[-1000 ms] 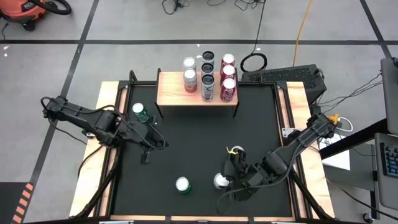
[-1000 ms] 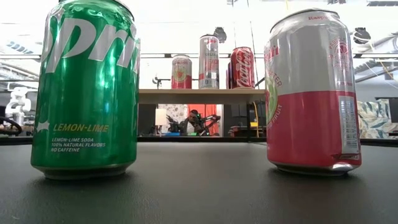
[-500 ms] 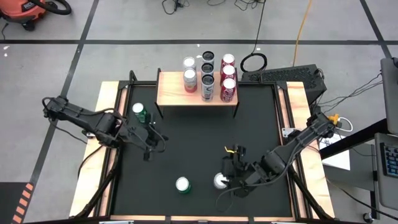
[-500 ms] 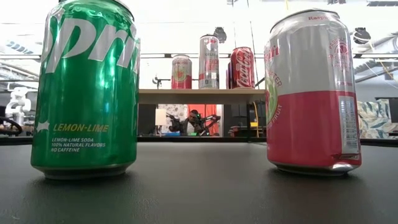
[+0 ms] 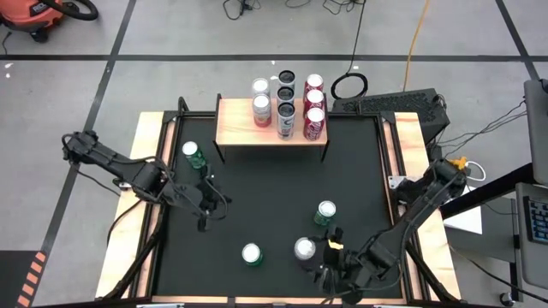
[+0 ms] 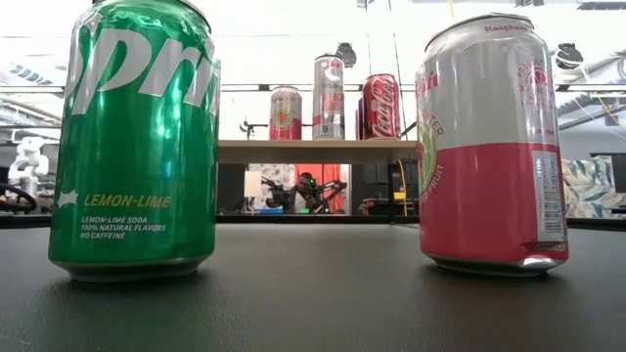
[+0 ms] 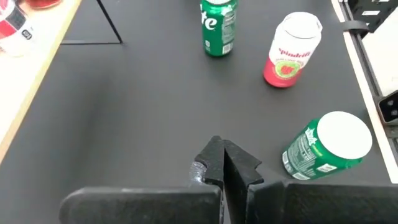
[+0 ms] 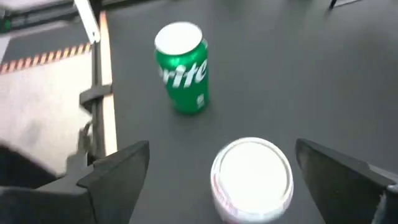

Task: Place canned beverage on shelf
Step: Put the pink white soda can aligned with the other pink white soda cans on the shelf

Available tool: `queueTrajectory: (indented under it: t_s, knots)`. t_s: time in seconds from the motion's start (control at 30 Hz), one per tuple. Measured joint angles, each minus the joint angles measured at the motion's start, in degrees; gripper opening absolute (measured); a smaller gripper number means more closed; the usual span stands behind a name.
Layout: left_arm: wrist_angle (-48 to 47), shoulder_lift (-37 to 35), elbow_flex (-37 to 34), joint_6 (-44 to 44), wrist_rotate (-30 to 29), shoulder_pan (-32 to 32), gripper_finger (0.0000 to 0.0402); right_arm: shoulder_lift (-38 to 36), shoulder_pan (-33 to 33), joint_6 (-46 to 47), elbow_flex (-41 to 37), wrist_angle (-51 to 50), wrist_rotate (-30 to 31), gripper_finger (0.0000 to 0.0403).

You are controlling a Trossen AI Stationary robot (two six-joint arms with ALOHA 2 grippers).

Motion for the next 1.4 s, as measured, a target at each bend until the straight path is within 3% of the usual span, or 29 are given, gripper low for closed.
queueTrajectory:
  t_s: [0.13,0.33,0.83,1.1,1.4]
  knots:
    - [1.2,1.72,0.0,-1.08,-2.33,-1.86,0.0001,0.0,0.08,-2.87,-3.48,7.05,4.78,0.0379]
    - [1.18,4.0,0.0,-6.72,-5.68,-3.13,0.0001,0.0,1.6,-5.15,-7.9,7.78,10.62,0.038]
    - [4.61,10.74,0.0,-14.98,-11.48,-6.32,0.0001,0.0,2.13,4.92,-13.71,8.48,10.86,0.038]
    - [5.38,12.22,0.0,-12.97,-16.57,-6.08,0.0001,0.0,2.09,4.42,-13.73,11.17,10.19,0.038]
    - [6.8,12.23,0.0,-12.96,-18.44,-6.08,0.0001,0.56,2.09,2.21,-13.73,15.21,8.58,0.038]
